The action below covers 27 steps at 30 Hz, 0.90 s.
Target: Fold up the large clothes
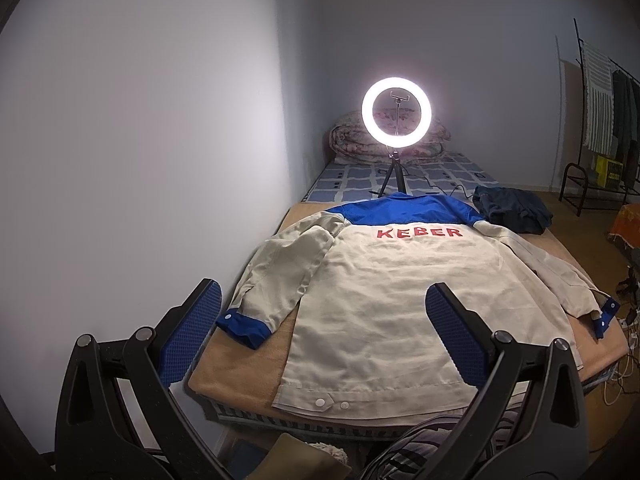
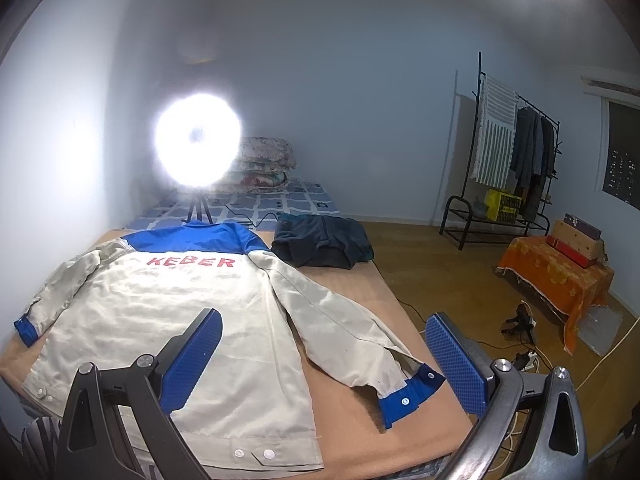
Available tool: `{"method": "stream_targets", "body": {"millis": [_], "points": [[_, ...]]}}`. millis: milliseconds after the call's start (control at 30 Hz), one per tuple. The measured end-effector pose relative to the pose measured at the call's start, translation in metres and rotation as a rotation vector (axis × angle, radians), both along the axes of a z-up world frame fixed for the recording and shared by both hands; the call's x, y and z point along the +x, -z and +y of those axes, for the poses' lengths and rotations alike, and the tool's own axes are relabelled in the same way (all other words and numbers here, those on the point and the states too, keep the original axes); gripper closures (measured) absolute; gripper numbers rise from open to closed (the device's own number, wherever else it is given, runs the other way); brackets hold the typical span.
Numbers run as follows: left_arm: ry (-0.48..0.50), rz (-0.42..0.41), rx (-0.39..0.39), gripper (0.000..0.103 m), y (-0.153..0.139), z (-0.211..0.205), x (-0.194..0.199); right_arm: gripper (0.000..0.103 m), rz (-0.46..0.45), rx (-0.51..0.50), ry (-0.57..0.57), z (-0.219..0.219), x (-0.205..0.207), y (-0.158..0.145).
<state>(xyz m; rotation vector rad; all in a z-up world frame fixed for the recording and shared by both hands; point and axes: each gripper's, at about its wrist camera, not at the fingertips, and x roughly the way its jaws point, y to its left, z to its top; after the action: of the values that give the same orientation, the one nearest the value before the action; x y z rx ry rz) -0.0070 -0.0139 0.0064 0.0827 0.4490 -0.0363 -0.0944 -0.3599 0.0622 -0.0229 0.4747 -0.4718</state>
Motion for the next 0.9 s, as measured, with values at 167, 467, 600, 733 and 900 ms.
{"method": "stream_targets", "body": {"millis": [167, 467, 600, 733, 900], "points": [[-0.006, 0.002, -0.005, 0.0, 0.002, 0.001, 0.0, 0.0, -0.008, 0.003, -0.01, 0.004, 0.002, -0.003], [-0.012, 0.005, -0.005, 0.0, 0.008, 0.011, 0.001, 0.0, -0.017, 0.011, -0.031, 0.01, 0.007, -0.006], [-0.021, 0.008, -0.006, 0.0, 0.009, 0.015, 0.003, 0.0, -0.018, 0.019, -0.044, 0.011, 0.01, -0.006], [-0.028, 0.01, -0.004, 0.0, 0.01, 0.016, 0.005, 0.0, -0.022, 0.025, -0.059, 0.011, 0.012, -0.007], [-0.041, 0.018, -0.005, 0.0, 0.011, 0.02, 0.009, 0.0, -0.024, 0.033, -0.079, 0.012, 0.018, -0.007]]}}
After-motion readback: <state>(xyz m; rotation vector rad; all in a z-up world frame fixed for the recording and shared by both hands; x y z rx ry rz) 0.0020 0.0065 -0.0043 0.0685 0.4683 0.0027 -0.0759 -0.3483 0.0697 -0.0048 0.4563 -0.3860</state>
